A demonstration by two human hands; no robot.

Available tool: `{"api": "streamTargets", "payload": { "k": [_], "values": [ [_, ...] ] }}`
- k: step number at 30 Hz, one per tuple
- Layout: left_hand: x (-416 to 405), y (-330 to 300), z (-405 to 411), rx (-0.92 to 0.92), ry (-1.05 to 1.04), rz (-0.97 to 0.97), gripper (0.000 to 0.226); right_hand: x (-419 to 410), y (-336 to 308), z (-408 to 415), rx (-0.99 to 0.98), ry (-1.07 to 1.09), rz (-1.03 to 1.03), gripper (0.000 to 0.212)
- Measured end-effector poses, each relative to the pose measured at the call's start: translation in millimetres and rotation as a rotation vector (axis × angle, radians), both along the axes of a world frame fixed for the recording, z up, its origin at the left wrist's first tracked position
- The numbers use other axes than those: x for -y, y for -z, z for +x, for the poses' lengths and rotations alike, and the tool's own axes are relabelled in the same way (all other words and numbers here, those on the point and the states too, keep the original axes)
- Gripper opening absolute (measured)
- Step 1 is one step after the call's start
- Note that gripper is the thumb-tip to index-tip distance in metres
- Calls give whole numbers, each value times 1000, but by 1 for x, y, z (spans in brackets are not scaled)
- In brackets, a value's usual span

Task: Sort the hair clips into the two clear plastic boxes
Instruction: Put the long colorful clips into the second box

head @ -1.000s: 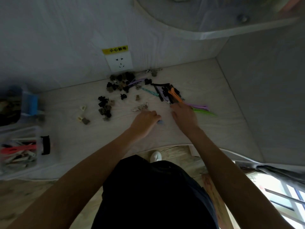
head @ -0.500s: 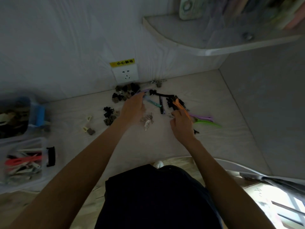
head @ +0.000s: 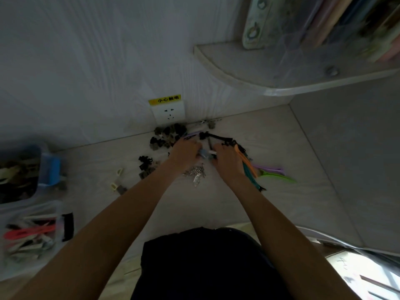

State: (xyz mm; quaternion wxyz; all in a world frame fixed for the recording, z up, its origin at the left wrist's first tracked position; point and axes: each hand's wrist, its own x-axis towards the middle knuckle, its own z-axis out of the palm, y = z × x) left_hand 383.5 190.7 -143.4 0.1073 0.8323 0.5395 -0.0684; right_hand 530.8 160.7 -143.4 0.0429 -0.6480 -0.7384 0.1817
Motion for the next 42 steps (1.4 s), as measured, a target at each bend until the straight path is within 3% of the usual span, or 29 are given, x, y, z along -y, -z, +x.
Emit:
{"api": "streamTargets", "payload": {
  "k": [3,7,18,22,27,29,32,37,39,42],
  "values": [
    [10,4,-12,20,-33,-9,32,10,3,-1,31,11,6,25],
    [32,10,-31,151,-90,60,23,28,7,9,44,31,-45,24],
    [51,7,-48,190,-291,72,25,35,7,11,-14,26,-6,20],
    [63,-13,-50,407,-470,67,27,36,-5,6,-154,66,-41,21],
    [93,-49,-64,785,-785,-85,9,45,-31,-2,-345,2,-172,20],
    [109,-59,-80,836,-836,-54,19,49,-42,-15,-438,-19,-205,23],
    [136,-77,-118,856,-890,58,14,58,-58,-49,-569,-35,-279,26],
    [192,-98,-196,713,-879,190,3,77,-64,-129,-735,-49,-380,26],
    [222,-98,-230,512,-886,187,10,90,-70,-166,-818,-91,-454,28],
    [260,-91,-275,225,-921,175,24,110,-82,-220,-752,-251,-413,31]
  ]
}}
